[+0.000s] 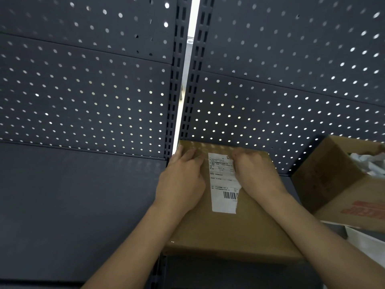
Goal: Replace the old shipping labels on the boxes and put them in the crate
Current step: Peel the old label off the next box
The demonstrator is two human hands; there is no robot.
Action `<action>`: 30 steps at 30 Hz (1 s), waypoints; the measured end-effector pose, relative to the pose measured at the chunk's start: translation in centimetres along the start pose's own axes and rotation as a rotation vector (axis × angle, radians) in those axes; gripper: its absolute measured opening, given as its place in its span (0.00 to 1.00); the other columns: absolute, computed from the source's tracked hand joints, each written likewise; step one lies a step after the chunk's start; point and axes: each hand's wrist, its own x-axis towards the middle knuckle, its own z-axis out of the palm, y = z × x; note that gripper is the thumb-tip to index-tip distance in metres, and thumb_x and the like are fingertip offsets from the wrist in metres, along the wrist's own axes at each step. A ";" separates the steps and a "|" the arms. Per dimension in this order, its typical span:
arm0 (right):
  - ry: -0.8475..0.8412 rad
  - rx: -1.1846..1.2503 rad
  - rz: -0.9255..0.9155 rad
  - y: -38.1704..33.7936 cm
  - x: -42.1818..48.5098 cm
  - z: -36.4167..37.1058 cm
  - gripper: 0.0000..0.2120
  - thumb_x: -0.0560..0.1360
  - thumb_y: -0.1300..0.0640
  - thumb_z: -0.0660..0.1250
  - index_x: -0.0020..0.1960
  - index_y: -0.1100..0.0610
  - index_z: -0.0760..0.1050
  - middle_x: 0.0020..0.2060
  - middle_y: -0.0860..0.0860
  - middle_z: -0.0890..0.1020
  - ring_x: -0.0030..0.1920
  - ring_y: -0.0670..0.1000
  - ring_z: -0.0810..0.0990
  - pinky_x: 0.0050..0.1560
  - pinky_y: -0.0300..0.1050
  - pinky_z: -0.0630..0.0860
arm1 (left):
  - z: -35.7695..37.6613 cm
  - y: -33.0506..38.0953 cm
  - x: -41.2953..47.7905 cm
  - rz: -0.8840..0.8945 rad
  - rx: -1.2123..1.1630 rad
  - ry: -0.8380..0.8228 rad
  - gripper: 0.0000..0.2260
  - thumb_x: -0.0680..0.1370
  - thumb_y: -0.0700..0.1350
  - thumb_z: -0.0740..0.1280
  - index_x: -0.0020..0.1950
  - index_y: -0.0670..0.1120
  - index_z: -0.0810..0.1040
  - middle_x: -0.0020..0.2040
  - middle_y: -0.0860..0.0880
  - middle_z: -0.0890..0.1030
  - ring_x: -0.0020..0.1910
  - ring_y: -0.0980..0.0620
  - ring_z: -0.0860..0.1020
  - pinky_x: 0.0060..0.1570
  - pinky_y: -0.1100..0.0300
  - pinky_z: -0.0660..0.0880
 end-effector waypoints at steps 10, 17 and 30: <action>-0.013 -0.145 -0.088 -1.3 -0.2 -1.3 0.11 0.58 0.72 0.72 0.37 0.62 0.76 0.26 0.54 0.76 0.24 0.55 0.76 0.25 0.41 0.64 | 0.0 0.0 0.1 -0.010 0.017 -0.011 0.23 0.80 0.40 0.52 0.74 0.52 0.65 0.77 0.55 0.60 0.78 0.51 0.47 0.63 0.45 0.69; -0.071 -0.072 -0.022 -0.8 -0.3 -0.7 0.10 0.72 0.69 0.61 0.51 0.60 0.75 0.39 0.54 0.80 0.38 0.57 0.81 0.36 0.46 0.73 | 0.2 -0.2 0.3 -0.008 0.018 -0.013 0.23 0.80 0.41 0.51 0.75 0.53 0.64 0.77 0.55 0.59 0.78 0.51 0.47 0.63 0.47 0.69; -0.014 -0.066 -0.121 -0.7 0.4 -0.7 0.11 0.60 0.68 0.73 0.36 0.58 0.74 0.25 0.53 0.76 0.24 0.55 0.76 0.27 0.39 0.61 | -0.1 0.1 0.3 -0.013 0.025 -0.012 0.22 0.80 0.41 0.51 0.74 0.52 0.66 0.77 0.55 0.60 0.78 0.50 0.48 0.63 0.46 0.69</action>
